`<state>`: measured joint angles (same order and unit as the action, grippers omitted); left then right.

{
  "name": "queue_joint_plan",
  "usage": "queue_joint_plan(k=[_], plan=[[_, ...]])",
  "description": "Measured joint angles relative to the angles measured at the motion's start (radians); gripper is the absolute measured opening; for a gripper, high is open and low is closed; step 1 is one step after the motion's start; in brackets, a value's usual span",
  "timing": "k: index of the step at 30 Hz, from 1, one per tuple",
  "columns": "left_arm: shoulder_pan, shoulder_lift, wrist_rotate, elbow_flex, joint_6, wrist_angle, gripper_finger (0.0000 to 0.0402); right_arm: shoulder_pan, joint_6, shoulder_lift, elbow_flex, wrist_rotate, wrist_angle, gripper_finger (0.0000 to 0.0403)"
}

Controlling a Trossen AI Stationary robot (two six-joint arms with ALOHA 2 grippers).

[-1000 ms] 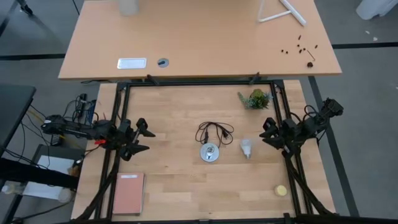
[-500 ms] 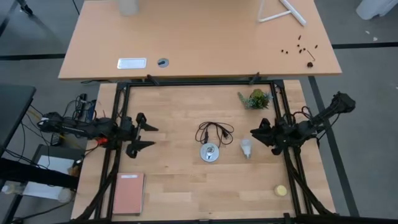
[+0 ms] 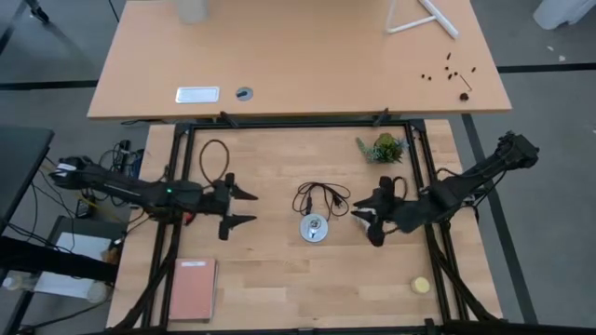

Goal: Screw lightbulb
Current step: Insert the lightbulb into the silver lamp

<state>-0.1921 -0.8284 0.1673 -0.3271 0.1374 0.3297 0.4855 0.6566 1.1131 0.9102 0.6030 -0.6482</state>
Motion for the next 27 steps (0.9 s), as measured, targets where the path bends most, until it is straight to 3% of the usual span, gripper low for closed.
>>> queue_joint_plan(k=[6, 10, 15, 19, 27], plan=[[-0.013, -0.179, -0.083, -0.025, 0.061, 0.086, 0.0286, -0.018, -0.128, 0.203, 0.201, -0.192, -0.403, 0.0140], [-0.053, -0.296, -0.069, -0.051, 0.080, 0.129, 0.0286, -0.056, -0.207, 0.238, 0.223, -0.302, -0.431, 0.0179], [-0.107, -0.414, -0.004, -0.089, 0.099, 0.200, 0.0286, -0.109, -0.118, 0.242, 0.191, -0.431, -0.499, 0.0249], [-0.153, -0.464, 0.068, -0.097, 0.125, 0.256, 0.0286, -0.097, -0.079, 0.244, 0.134, -0.404, -0.548, 0.0283], [-0.241, -0.470, 0.269, -0.097, 0.132, 0.276, 0.0286, -0.063, -0.002, 0.292, -0.019, -0.262, -0.527, 0.0282]])
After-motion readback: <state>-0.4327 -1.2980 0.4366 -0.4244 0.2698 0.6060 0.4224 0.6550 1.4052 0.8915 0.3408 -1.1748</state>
